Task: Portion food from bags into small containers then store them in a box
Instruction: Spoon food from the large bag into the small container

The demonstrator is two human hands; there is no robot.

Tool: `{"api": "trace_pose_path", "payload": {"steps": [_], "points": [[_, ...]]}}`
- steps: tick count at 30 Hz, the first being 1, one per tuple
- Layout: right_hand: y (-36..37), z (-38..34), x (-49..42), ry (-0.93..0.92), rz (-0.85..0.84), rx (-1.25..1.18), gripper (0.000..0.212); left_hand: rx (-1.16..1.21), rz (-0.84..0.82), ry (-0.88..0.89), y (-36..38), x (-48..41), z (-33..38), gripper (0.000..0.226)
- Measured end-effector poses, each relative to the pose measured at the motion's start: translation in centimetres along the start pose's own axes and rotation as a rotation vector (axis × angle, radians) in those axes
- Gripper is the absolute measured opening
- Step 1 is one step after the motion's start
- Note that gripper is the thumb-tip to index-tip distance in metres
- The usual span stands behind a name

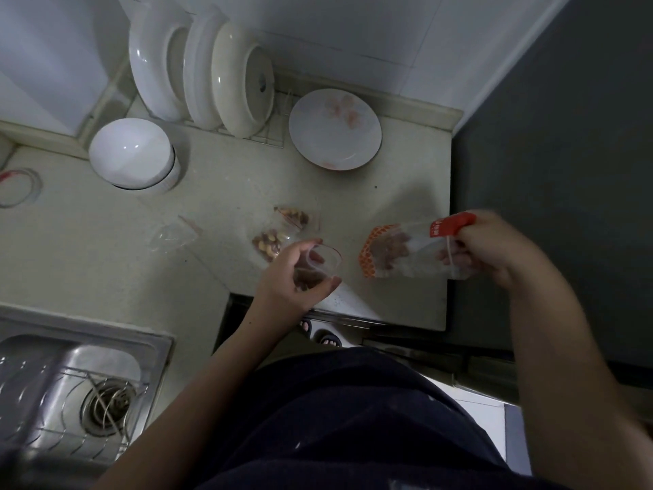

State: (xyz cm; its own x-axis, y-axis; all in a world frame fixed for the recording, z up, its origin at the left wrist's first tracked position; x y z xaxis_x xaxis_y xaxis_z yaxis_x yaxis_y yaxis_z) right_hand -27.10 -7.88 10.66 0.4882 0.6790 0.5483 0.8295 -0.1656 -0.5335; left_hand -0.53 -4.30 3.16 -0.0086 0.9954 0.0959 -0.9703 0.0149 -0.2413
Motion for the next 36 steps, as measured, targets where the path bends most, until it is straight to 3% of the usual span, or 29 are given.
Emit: {"api": "trace_pose_path", "payload": {"steps": [4, 8, 11, 14, 20, 36], "points": [[-0.8, -0.5, 0.1, -0.021, 0.008, 0.0, 0.02, 0.004, -0.013, -0.016, 0.0, 0.2, 0.0, 0.056], [-1.2, -0.9, 0.2, 0.011, 0.035, -0.066, 0.031, 0.0, -0.006, -0.015, -0.2, 0.4, -0.1, 0.056], [-1.1, -1.0, 0.3, 0.01, 0.043, -0.085, 0.024, 0.001, 0.003, -0.016, -0.4, 0.5, -0.1, 0.057], [-0.8, -1.1, 0.6, -0.038, 0.065, -0.083, 0.015, 0.002, 0.004, -0.016, -0.5, 0.6, -0.1, 0.057], [-0.4, -1.0, 1.4, -0.149, 0.071, -0.082, 0.019, 0.004, 0.001, -0.041, -0.6, 0.7, -0.2, 0.055], [0.4, -0.8, 2.2, -0.075, -0.042, -0.185, 0.015, 0.005, -0.039, -0.039, -0.1, 0.9, 0.1, 0.057]]}}
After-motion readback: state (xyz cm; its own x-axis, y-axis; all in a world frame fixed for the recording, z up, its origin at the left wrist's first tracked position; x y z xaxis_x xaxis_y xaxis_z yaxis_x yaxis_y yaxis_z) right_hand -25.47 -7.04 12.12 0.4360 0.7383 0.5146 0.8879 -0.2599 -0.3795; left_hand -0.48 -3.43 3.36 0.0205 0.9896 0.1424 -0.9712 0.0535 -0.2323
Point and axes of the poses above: each hand's wrist, its own x-axis away from the middle knuckle, its own y-axis out of the palm, z = x × y, the point moved 3 cm from there along -x, towards the middle knuckle, and after that the axes turned 13 degrees about z, right-handed, at the moved point
